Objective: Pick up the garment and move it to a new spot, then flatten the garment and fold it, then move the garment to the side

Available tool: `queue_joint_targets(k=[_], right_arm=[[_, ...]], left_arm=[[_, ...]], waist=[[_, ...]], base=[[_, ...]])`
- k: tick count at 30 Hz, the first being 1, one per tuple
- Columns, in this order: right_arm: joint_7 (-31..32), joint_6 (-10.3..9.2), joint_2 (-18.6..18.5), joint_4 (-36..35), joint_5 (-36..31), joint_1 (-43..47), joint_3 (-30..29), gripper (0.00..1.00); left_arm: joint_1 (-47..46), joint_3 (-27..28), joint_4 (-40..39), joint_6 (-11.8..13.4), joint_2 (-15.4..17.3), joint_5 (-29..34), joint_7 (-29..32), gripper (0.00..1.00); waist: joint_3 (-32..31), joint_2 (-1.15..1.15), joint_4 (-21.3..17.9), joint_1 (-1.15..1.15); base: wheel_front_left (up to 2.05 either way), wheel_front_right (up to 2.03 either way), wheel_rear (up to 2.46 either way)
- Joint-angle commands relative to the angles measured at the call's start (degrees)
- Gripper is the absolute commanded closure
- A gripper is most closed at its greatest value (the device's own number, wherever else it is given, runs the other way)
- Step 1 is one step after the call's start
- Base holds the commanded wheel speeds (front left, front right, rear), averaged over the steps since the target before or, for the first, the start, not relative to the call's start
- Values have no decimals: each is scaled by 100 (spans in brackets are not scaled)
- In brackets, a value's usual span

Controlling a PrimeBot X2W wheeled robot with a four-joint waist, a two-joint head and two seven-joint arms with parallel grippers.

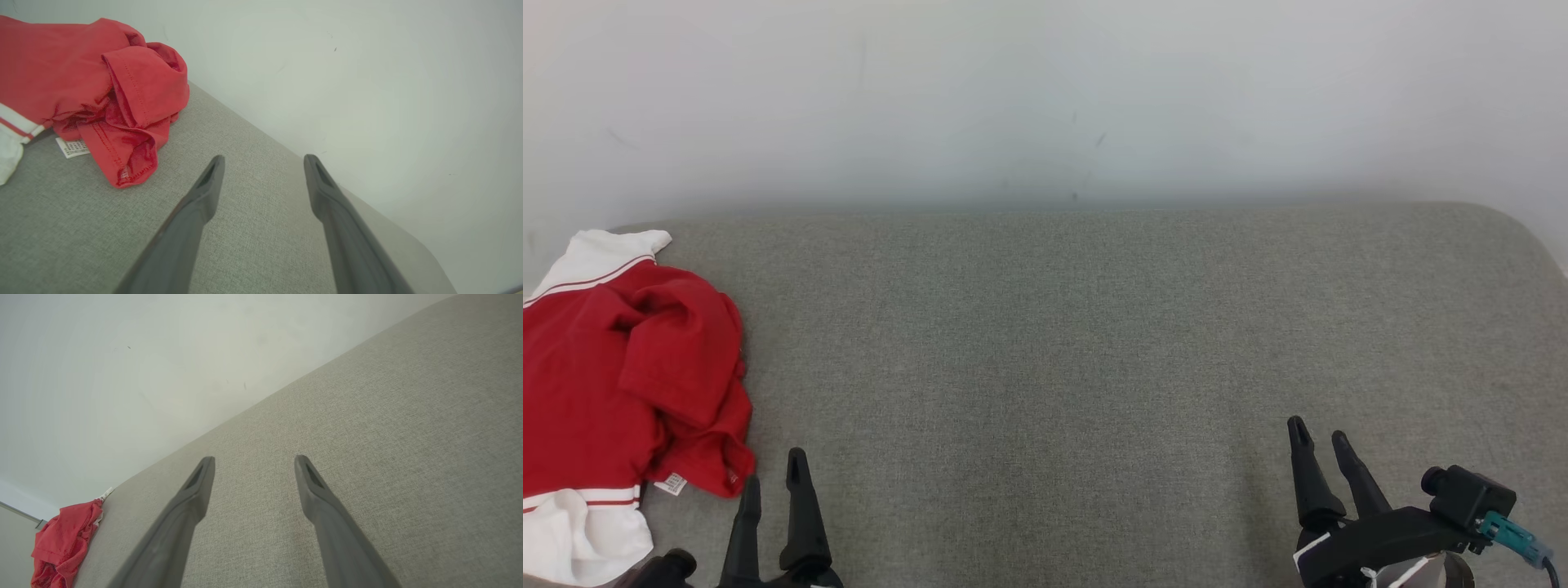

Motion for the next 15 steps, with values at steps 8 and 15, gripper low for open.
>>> queue_joint_targets(k=[8, 15], right_arm=[[-258, -6, -48, -96, -601, 43, 218, 0], [-424, -7, -48, -104, -1012, 92, 356, 0]], left_arm=[[95, 45, -146, 124, 4, 669, -79, 0], [140, 72, -206, 206, 4, 1060, -124, 0]], waist=[[0, 0, 7, 0], [-4, 0, 16, 0]], base=[[0, 0, 0], [0, 0, 0]])
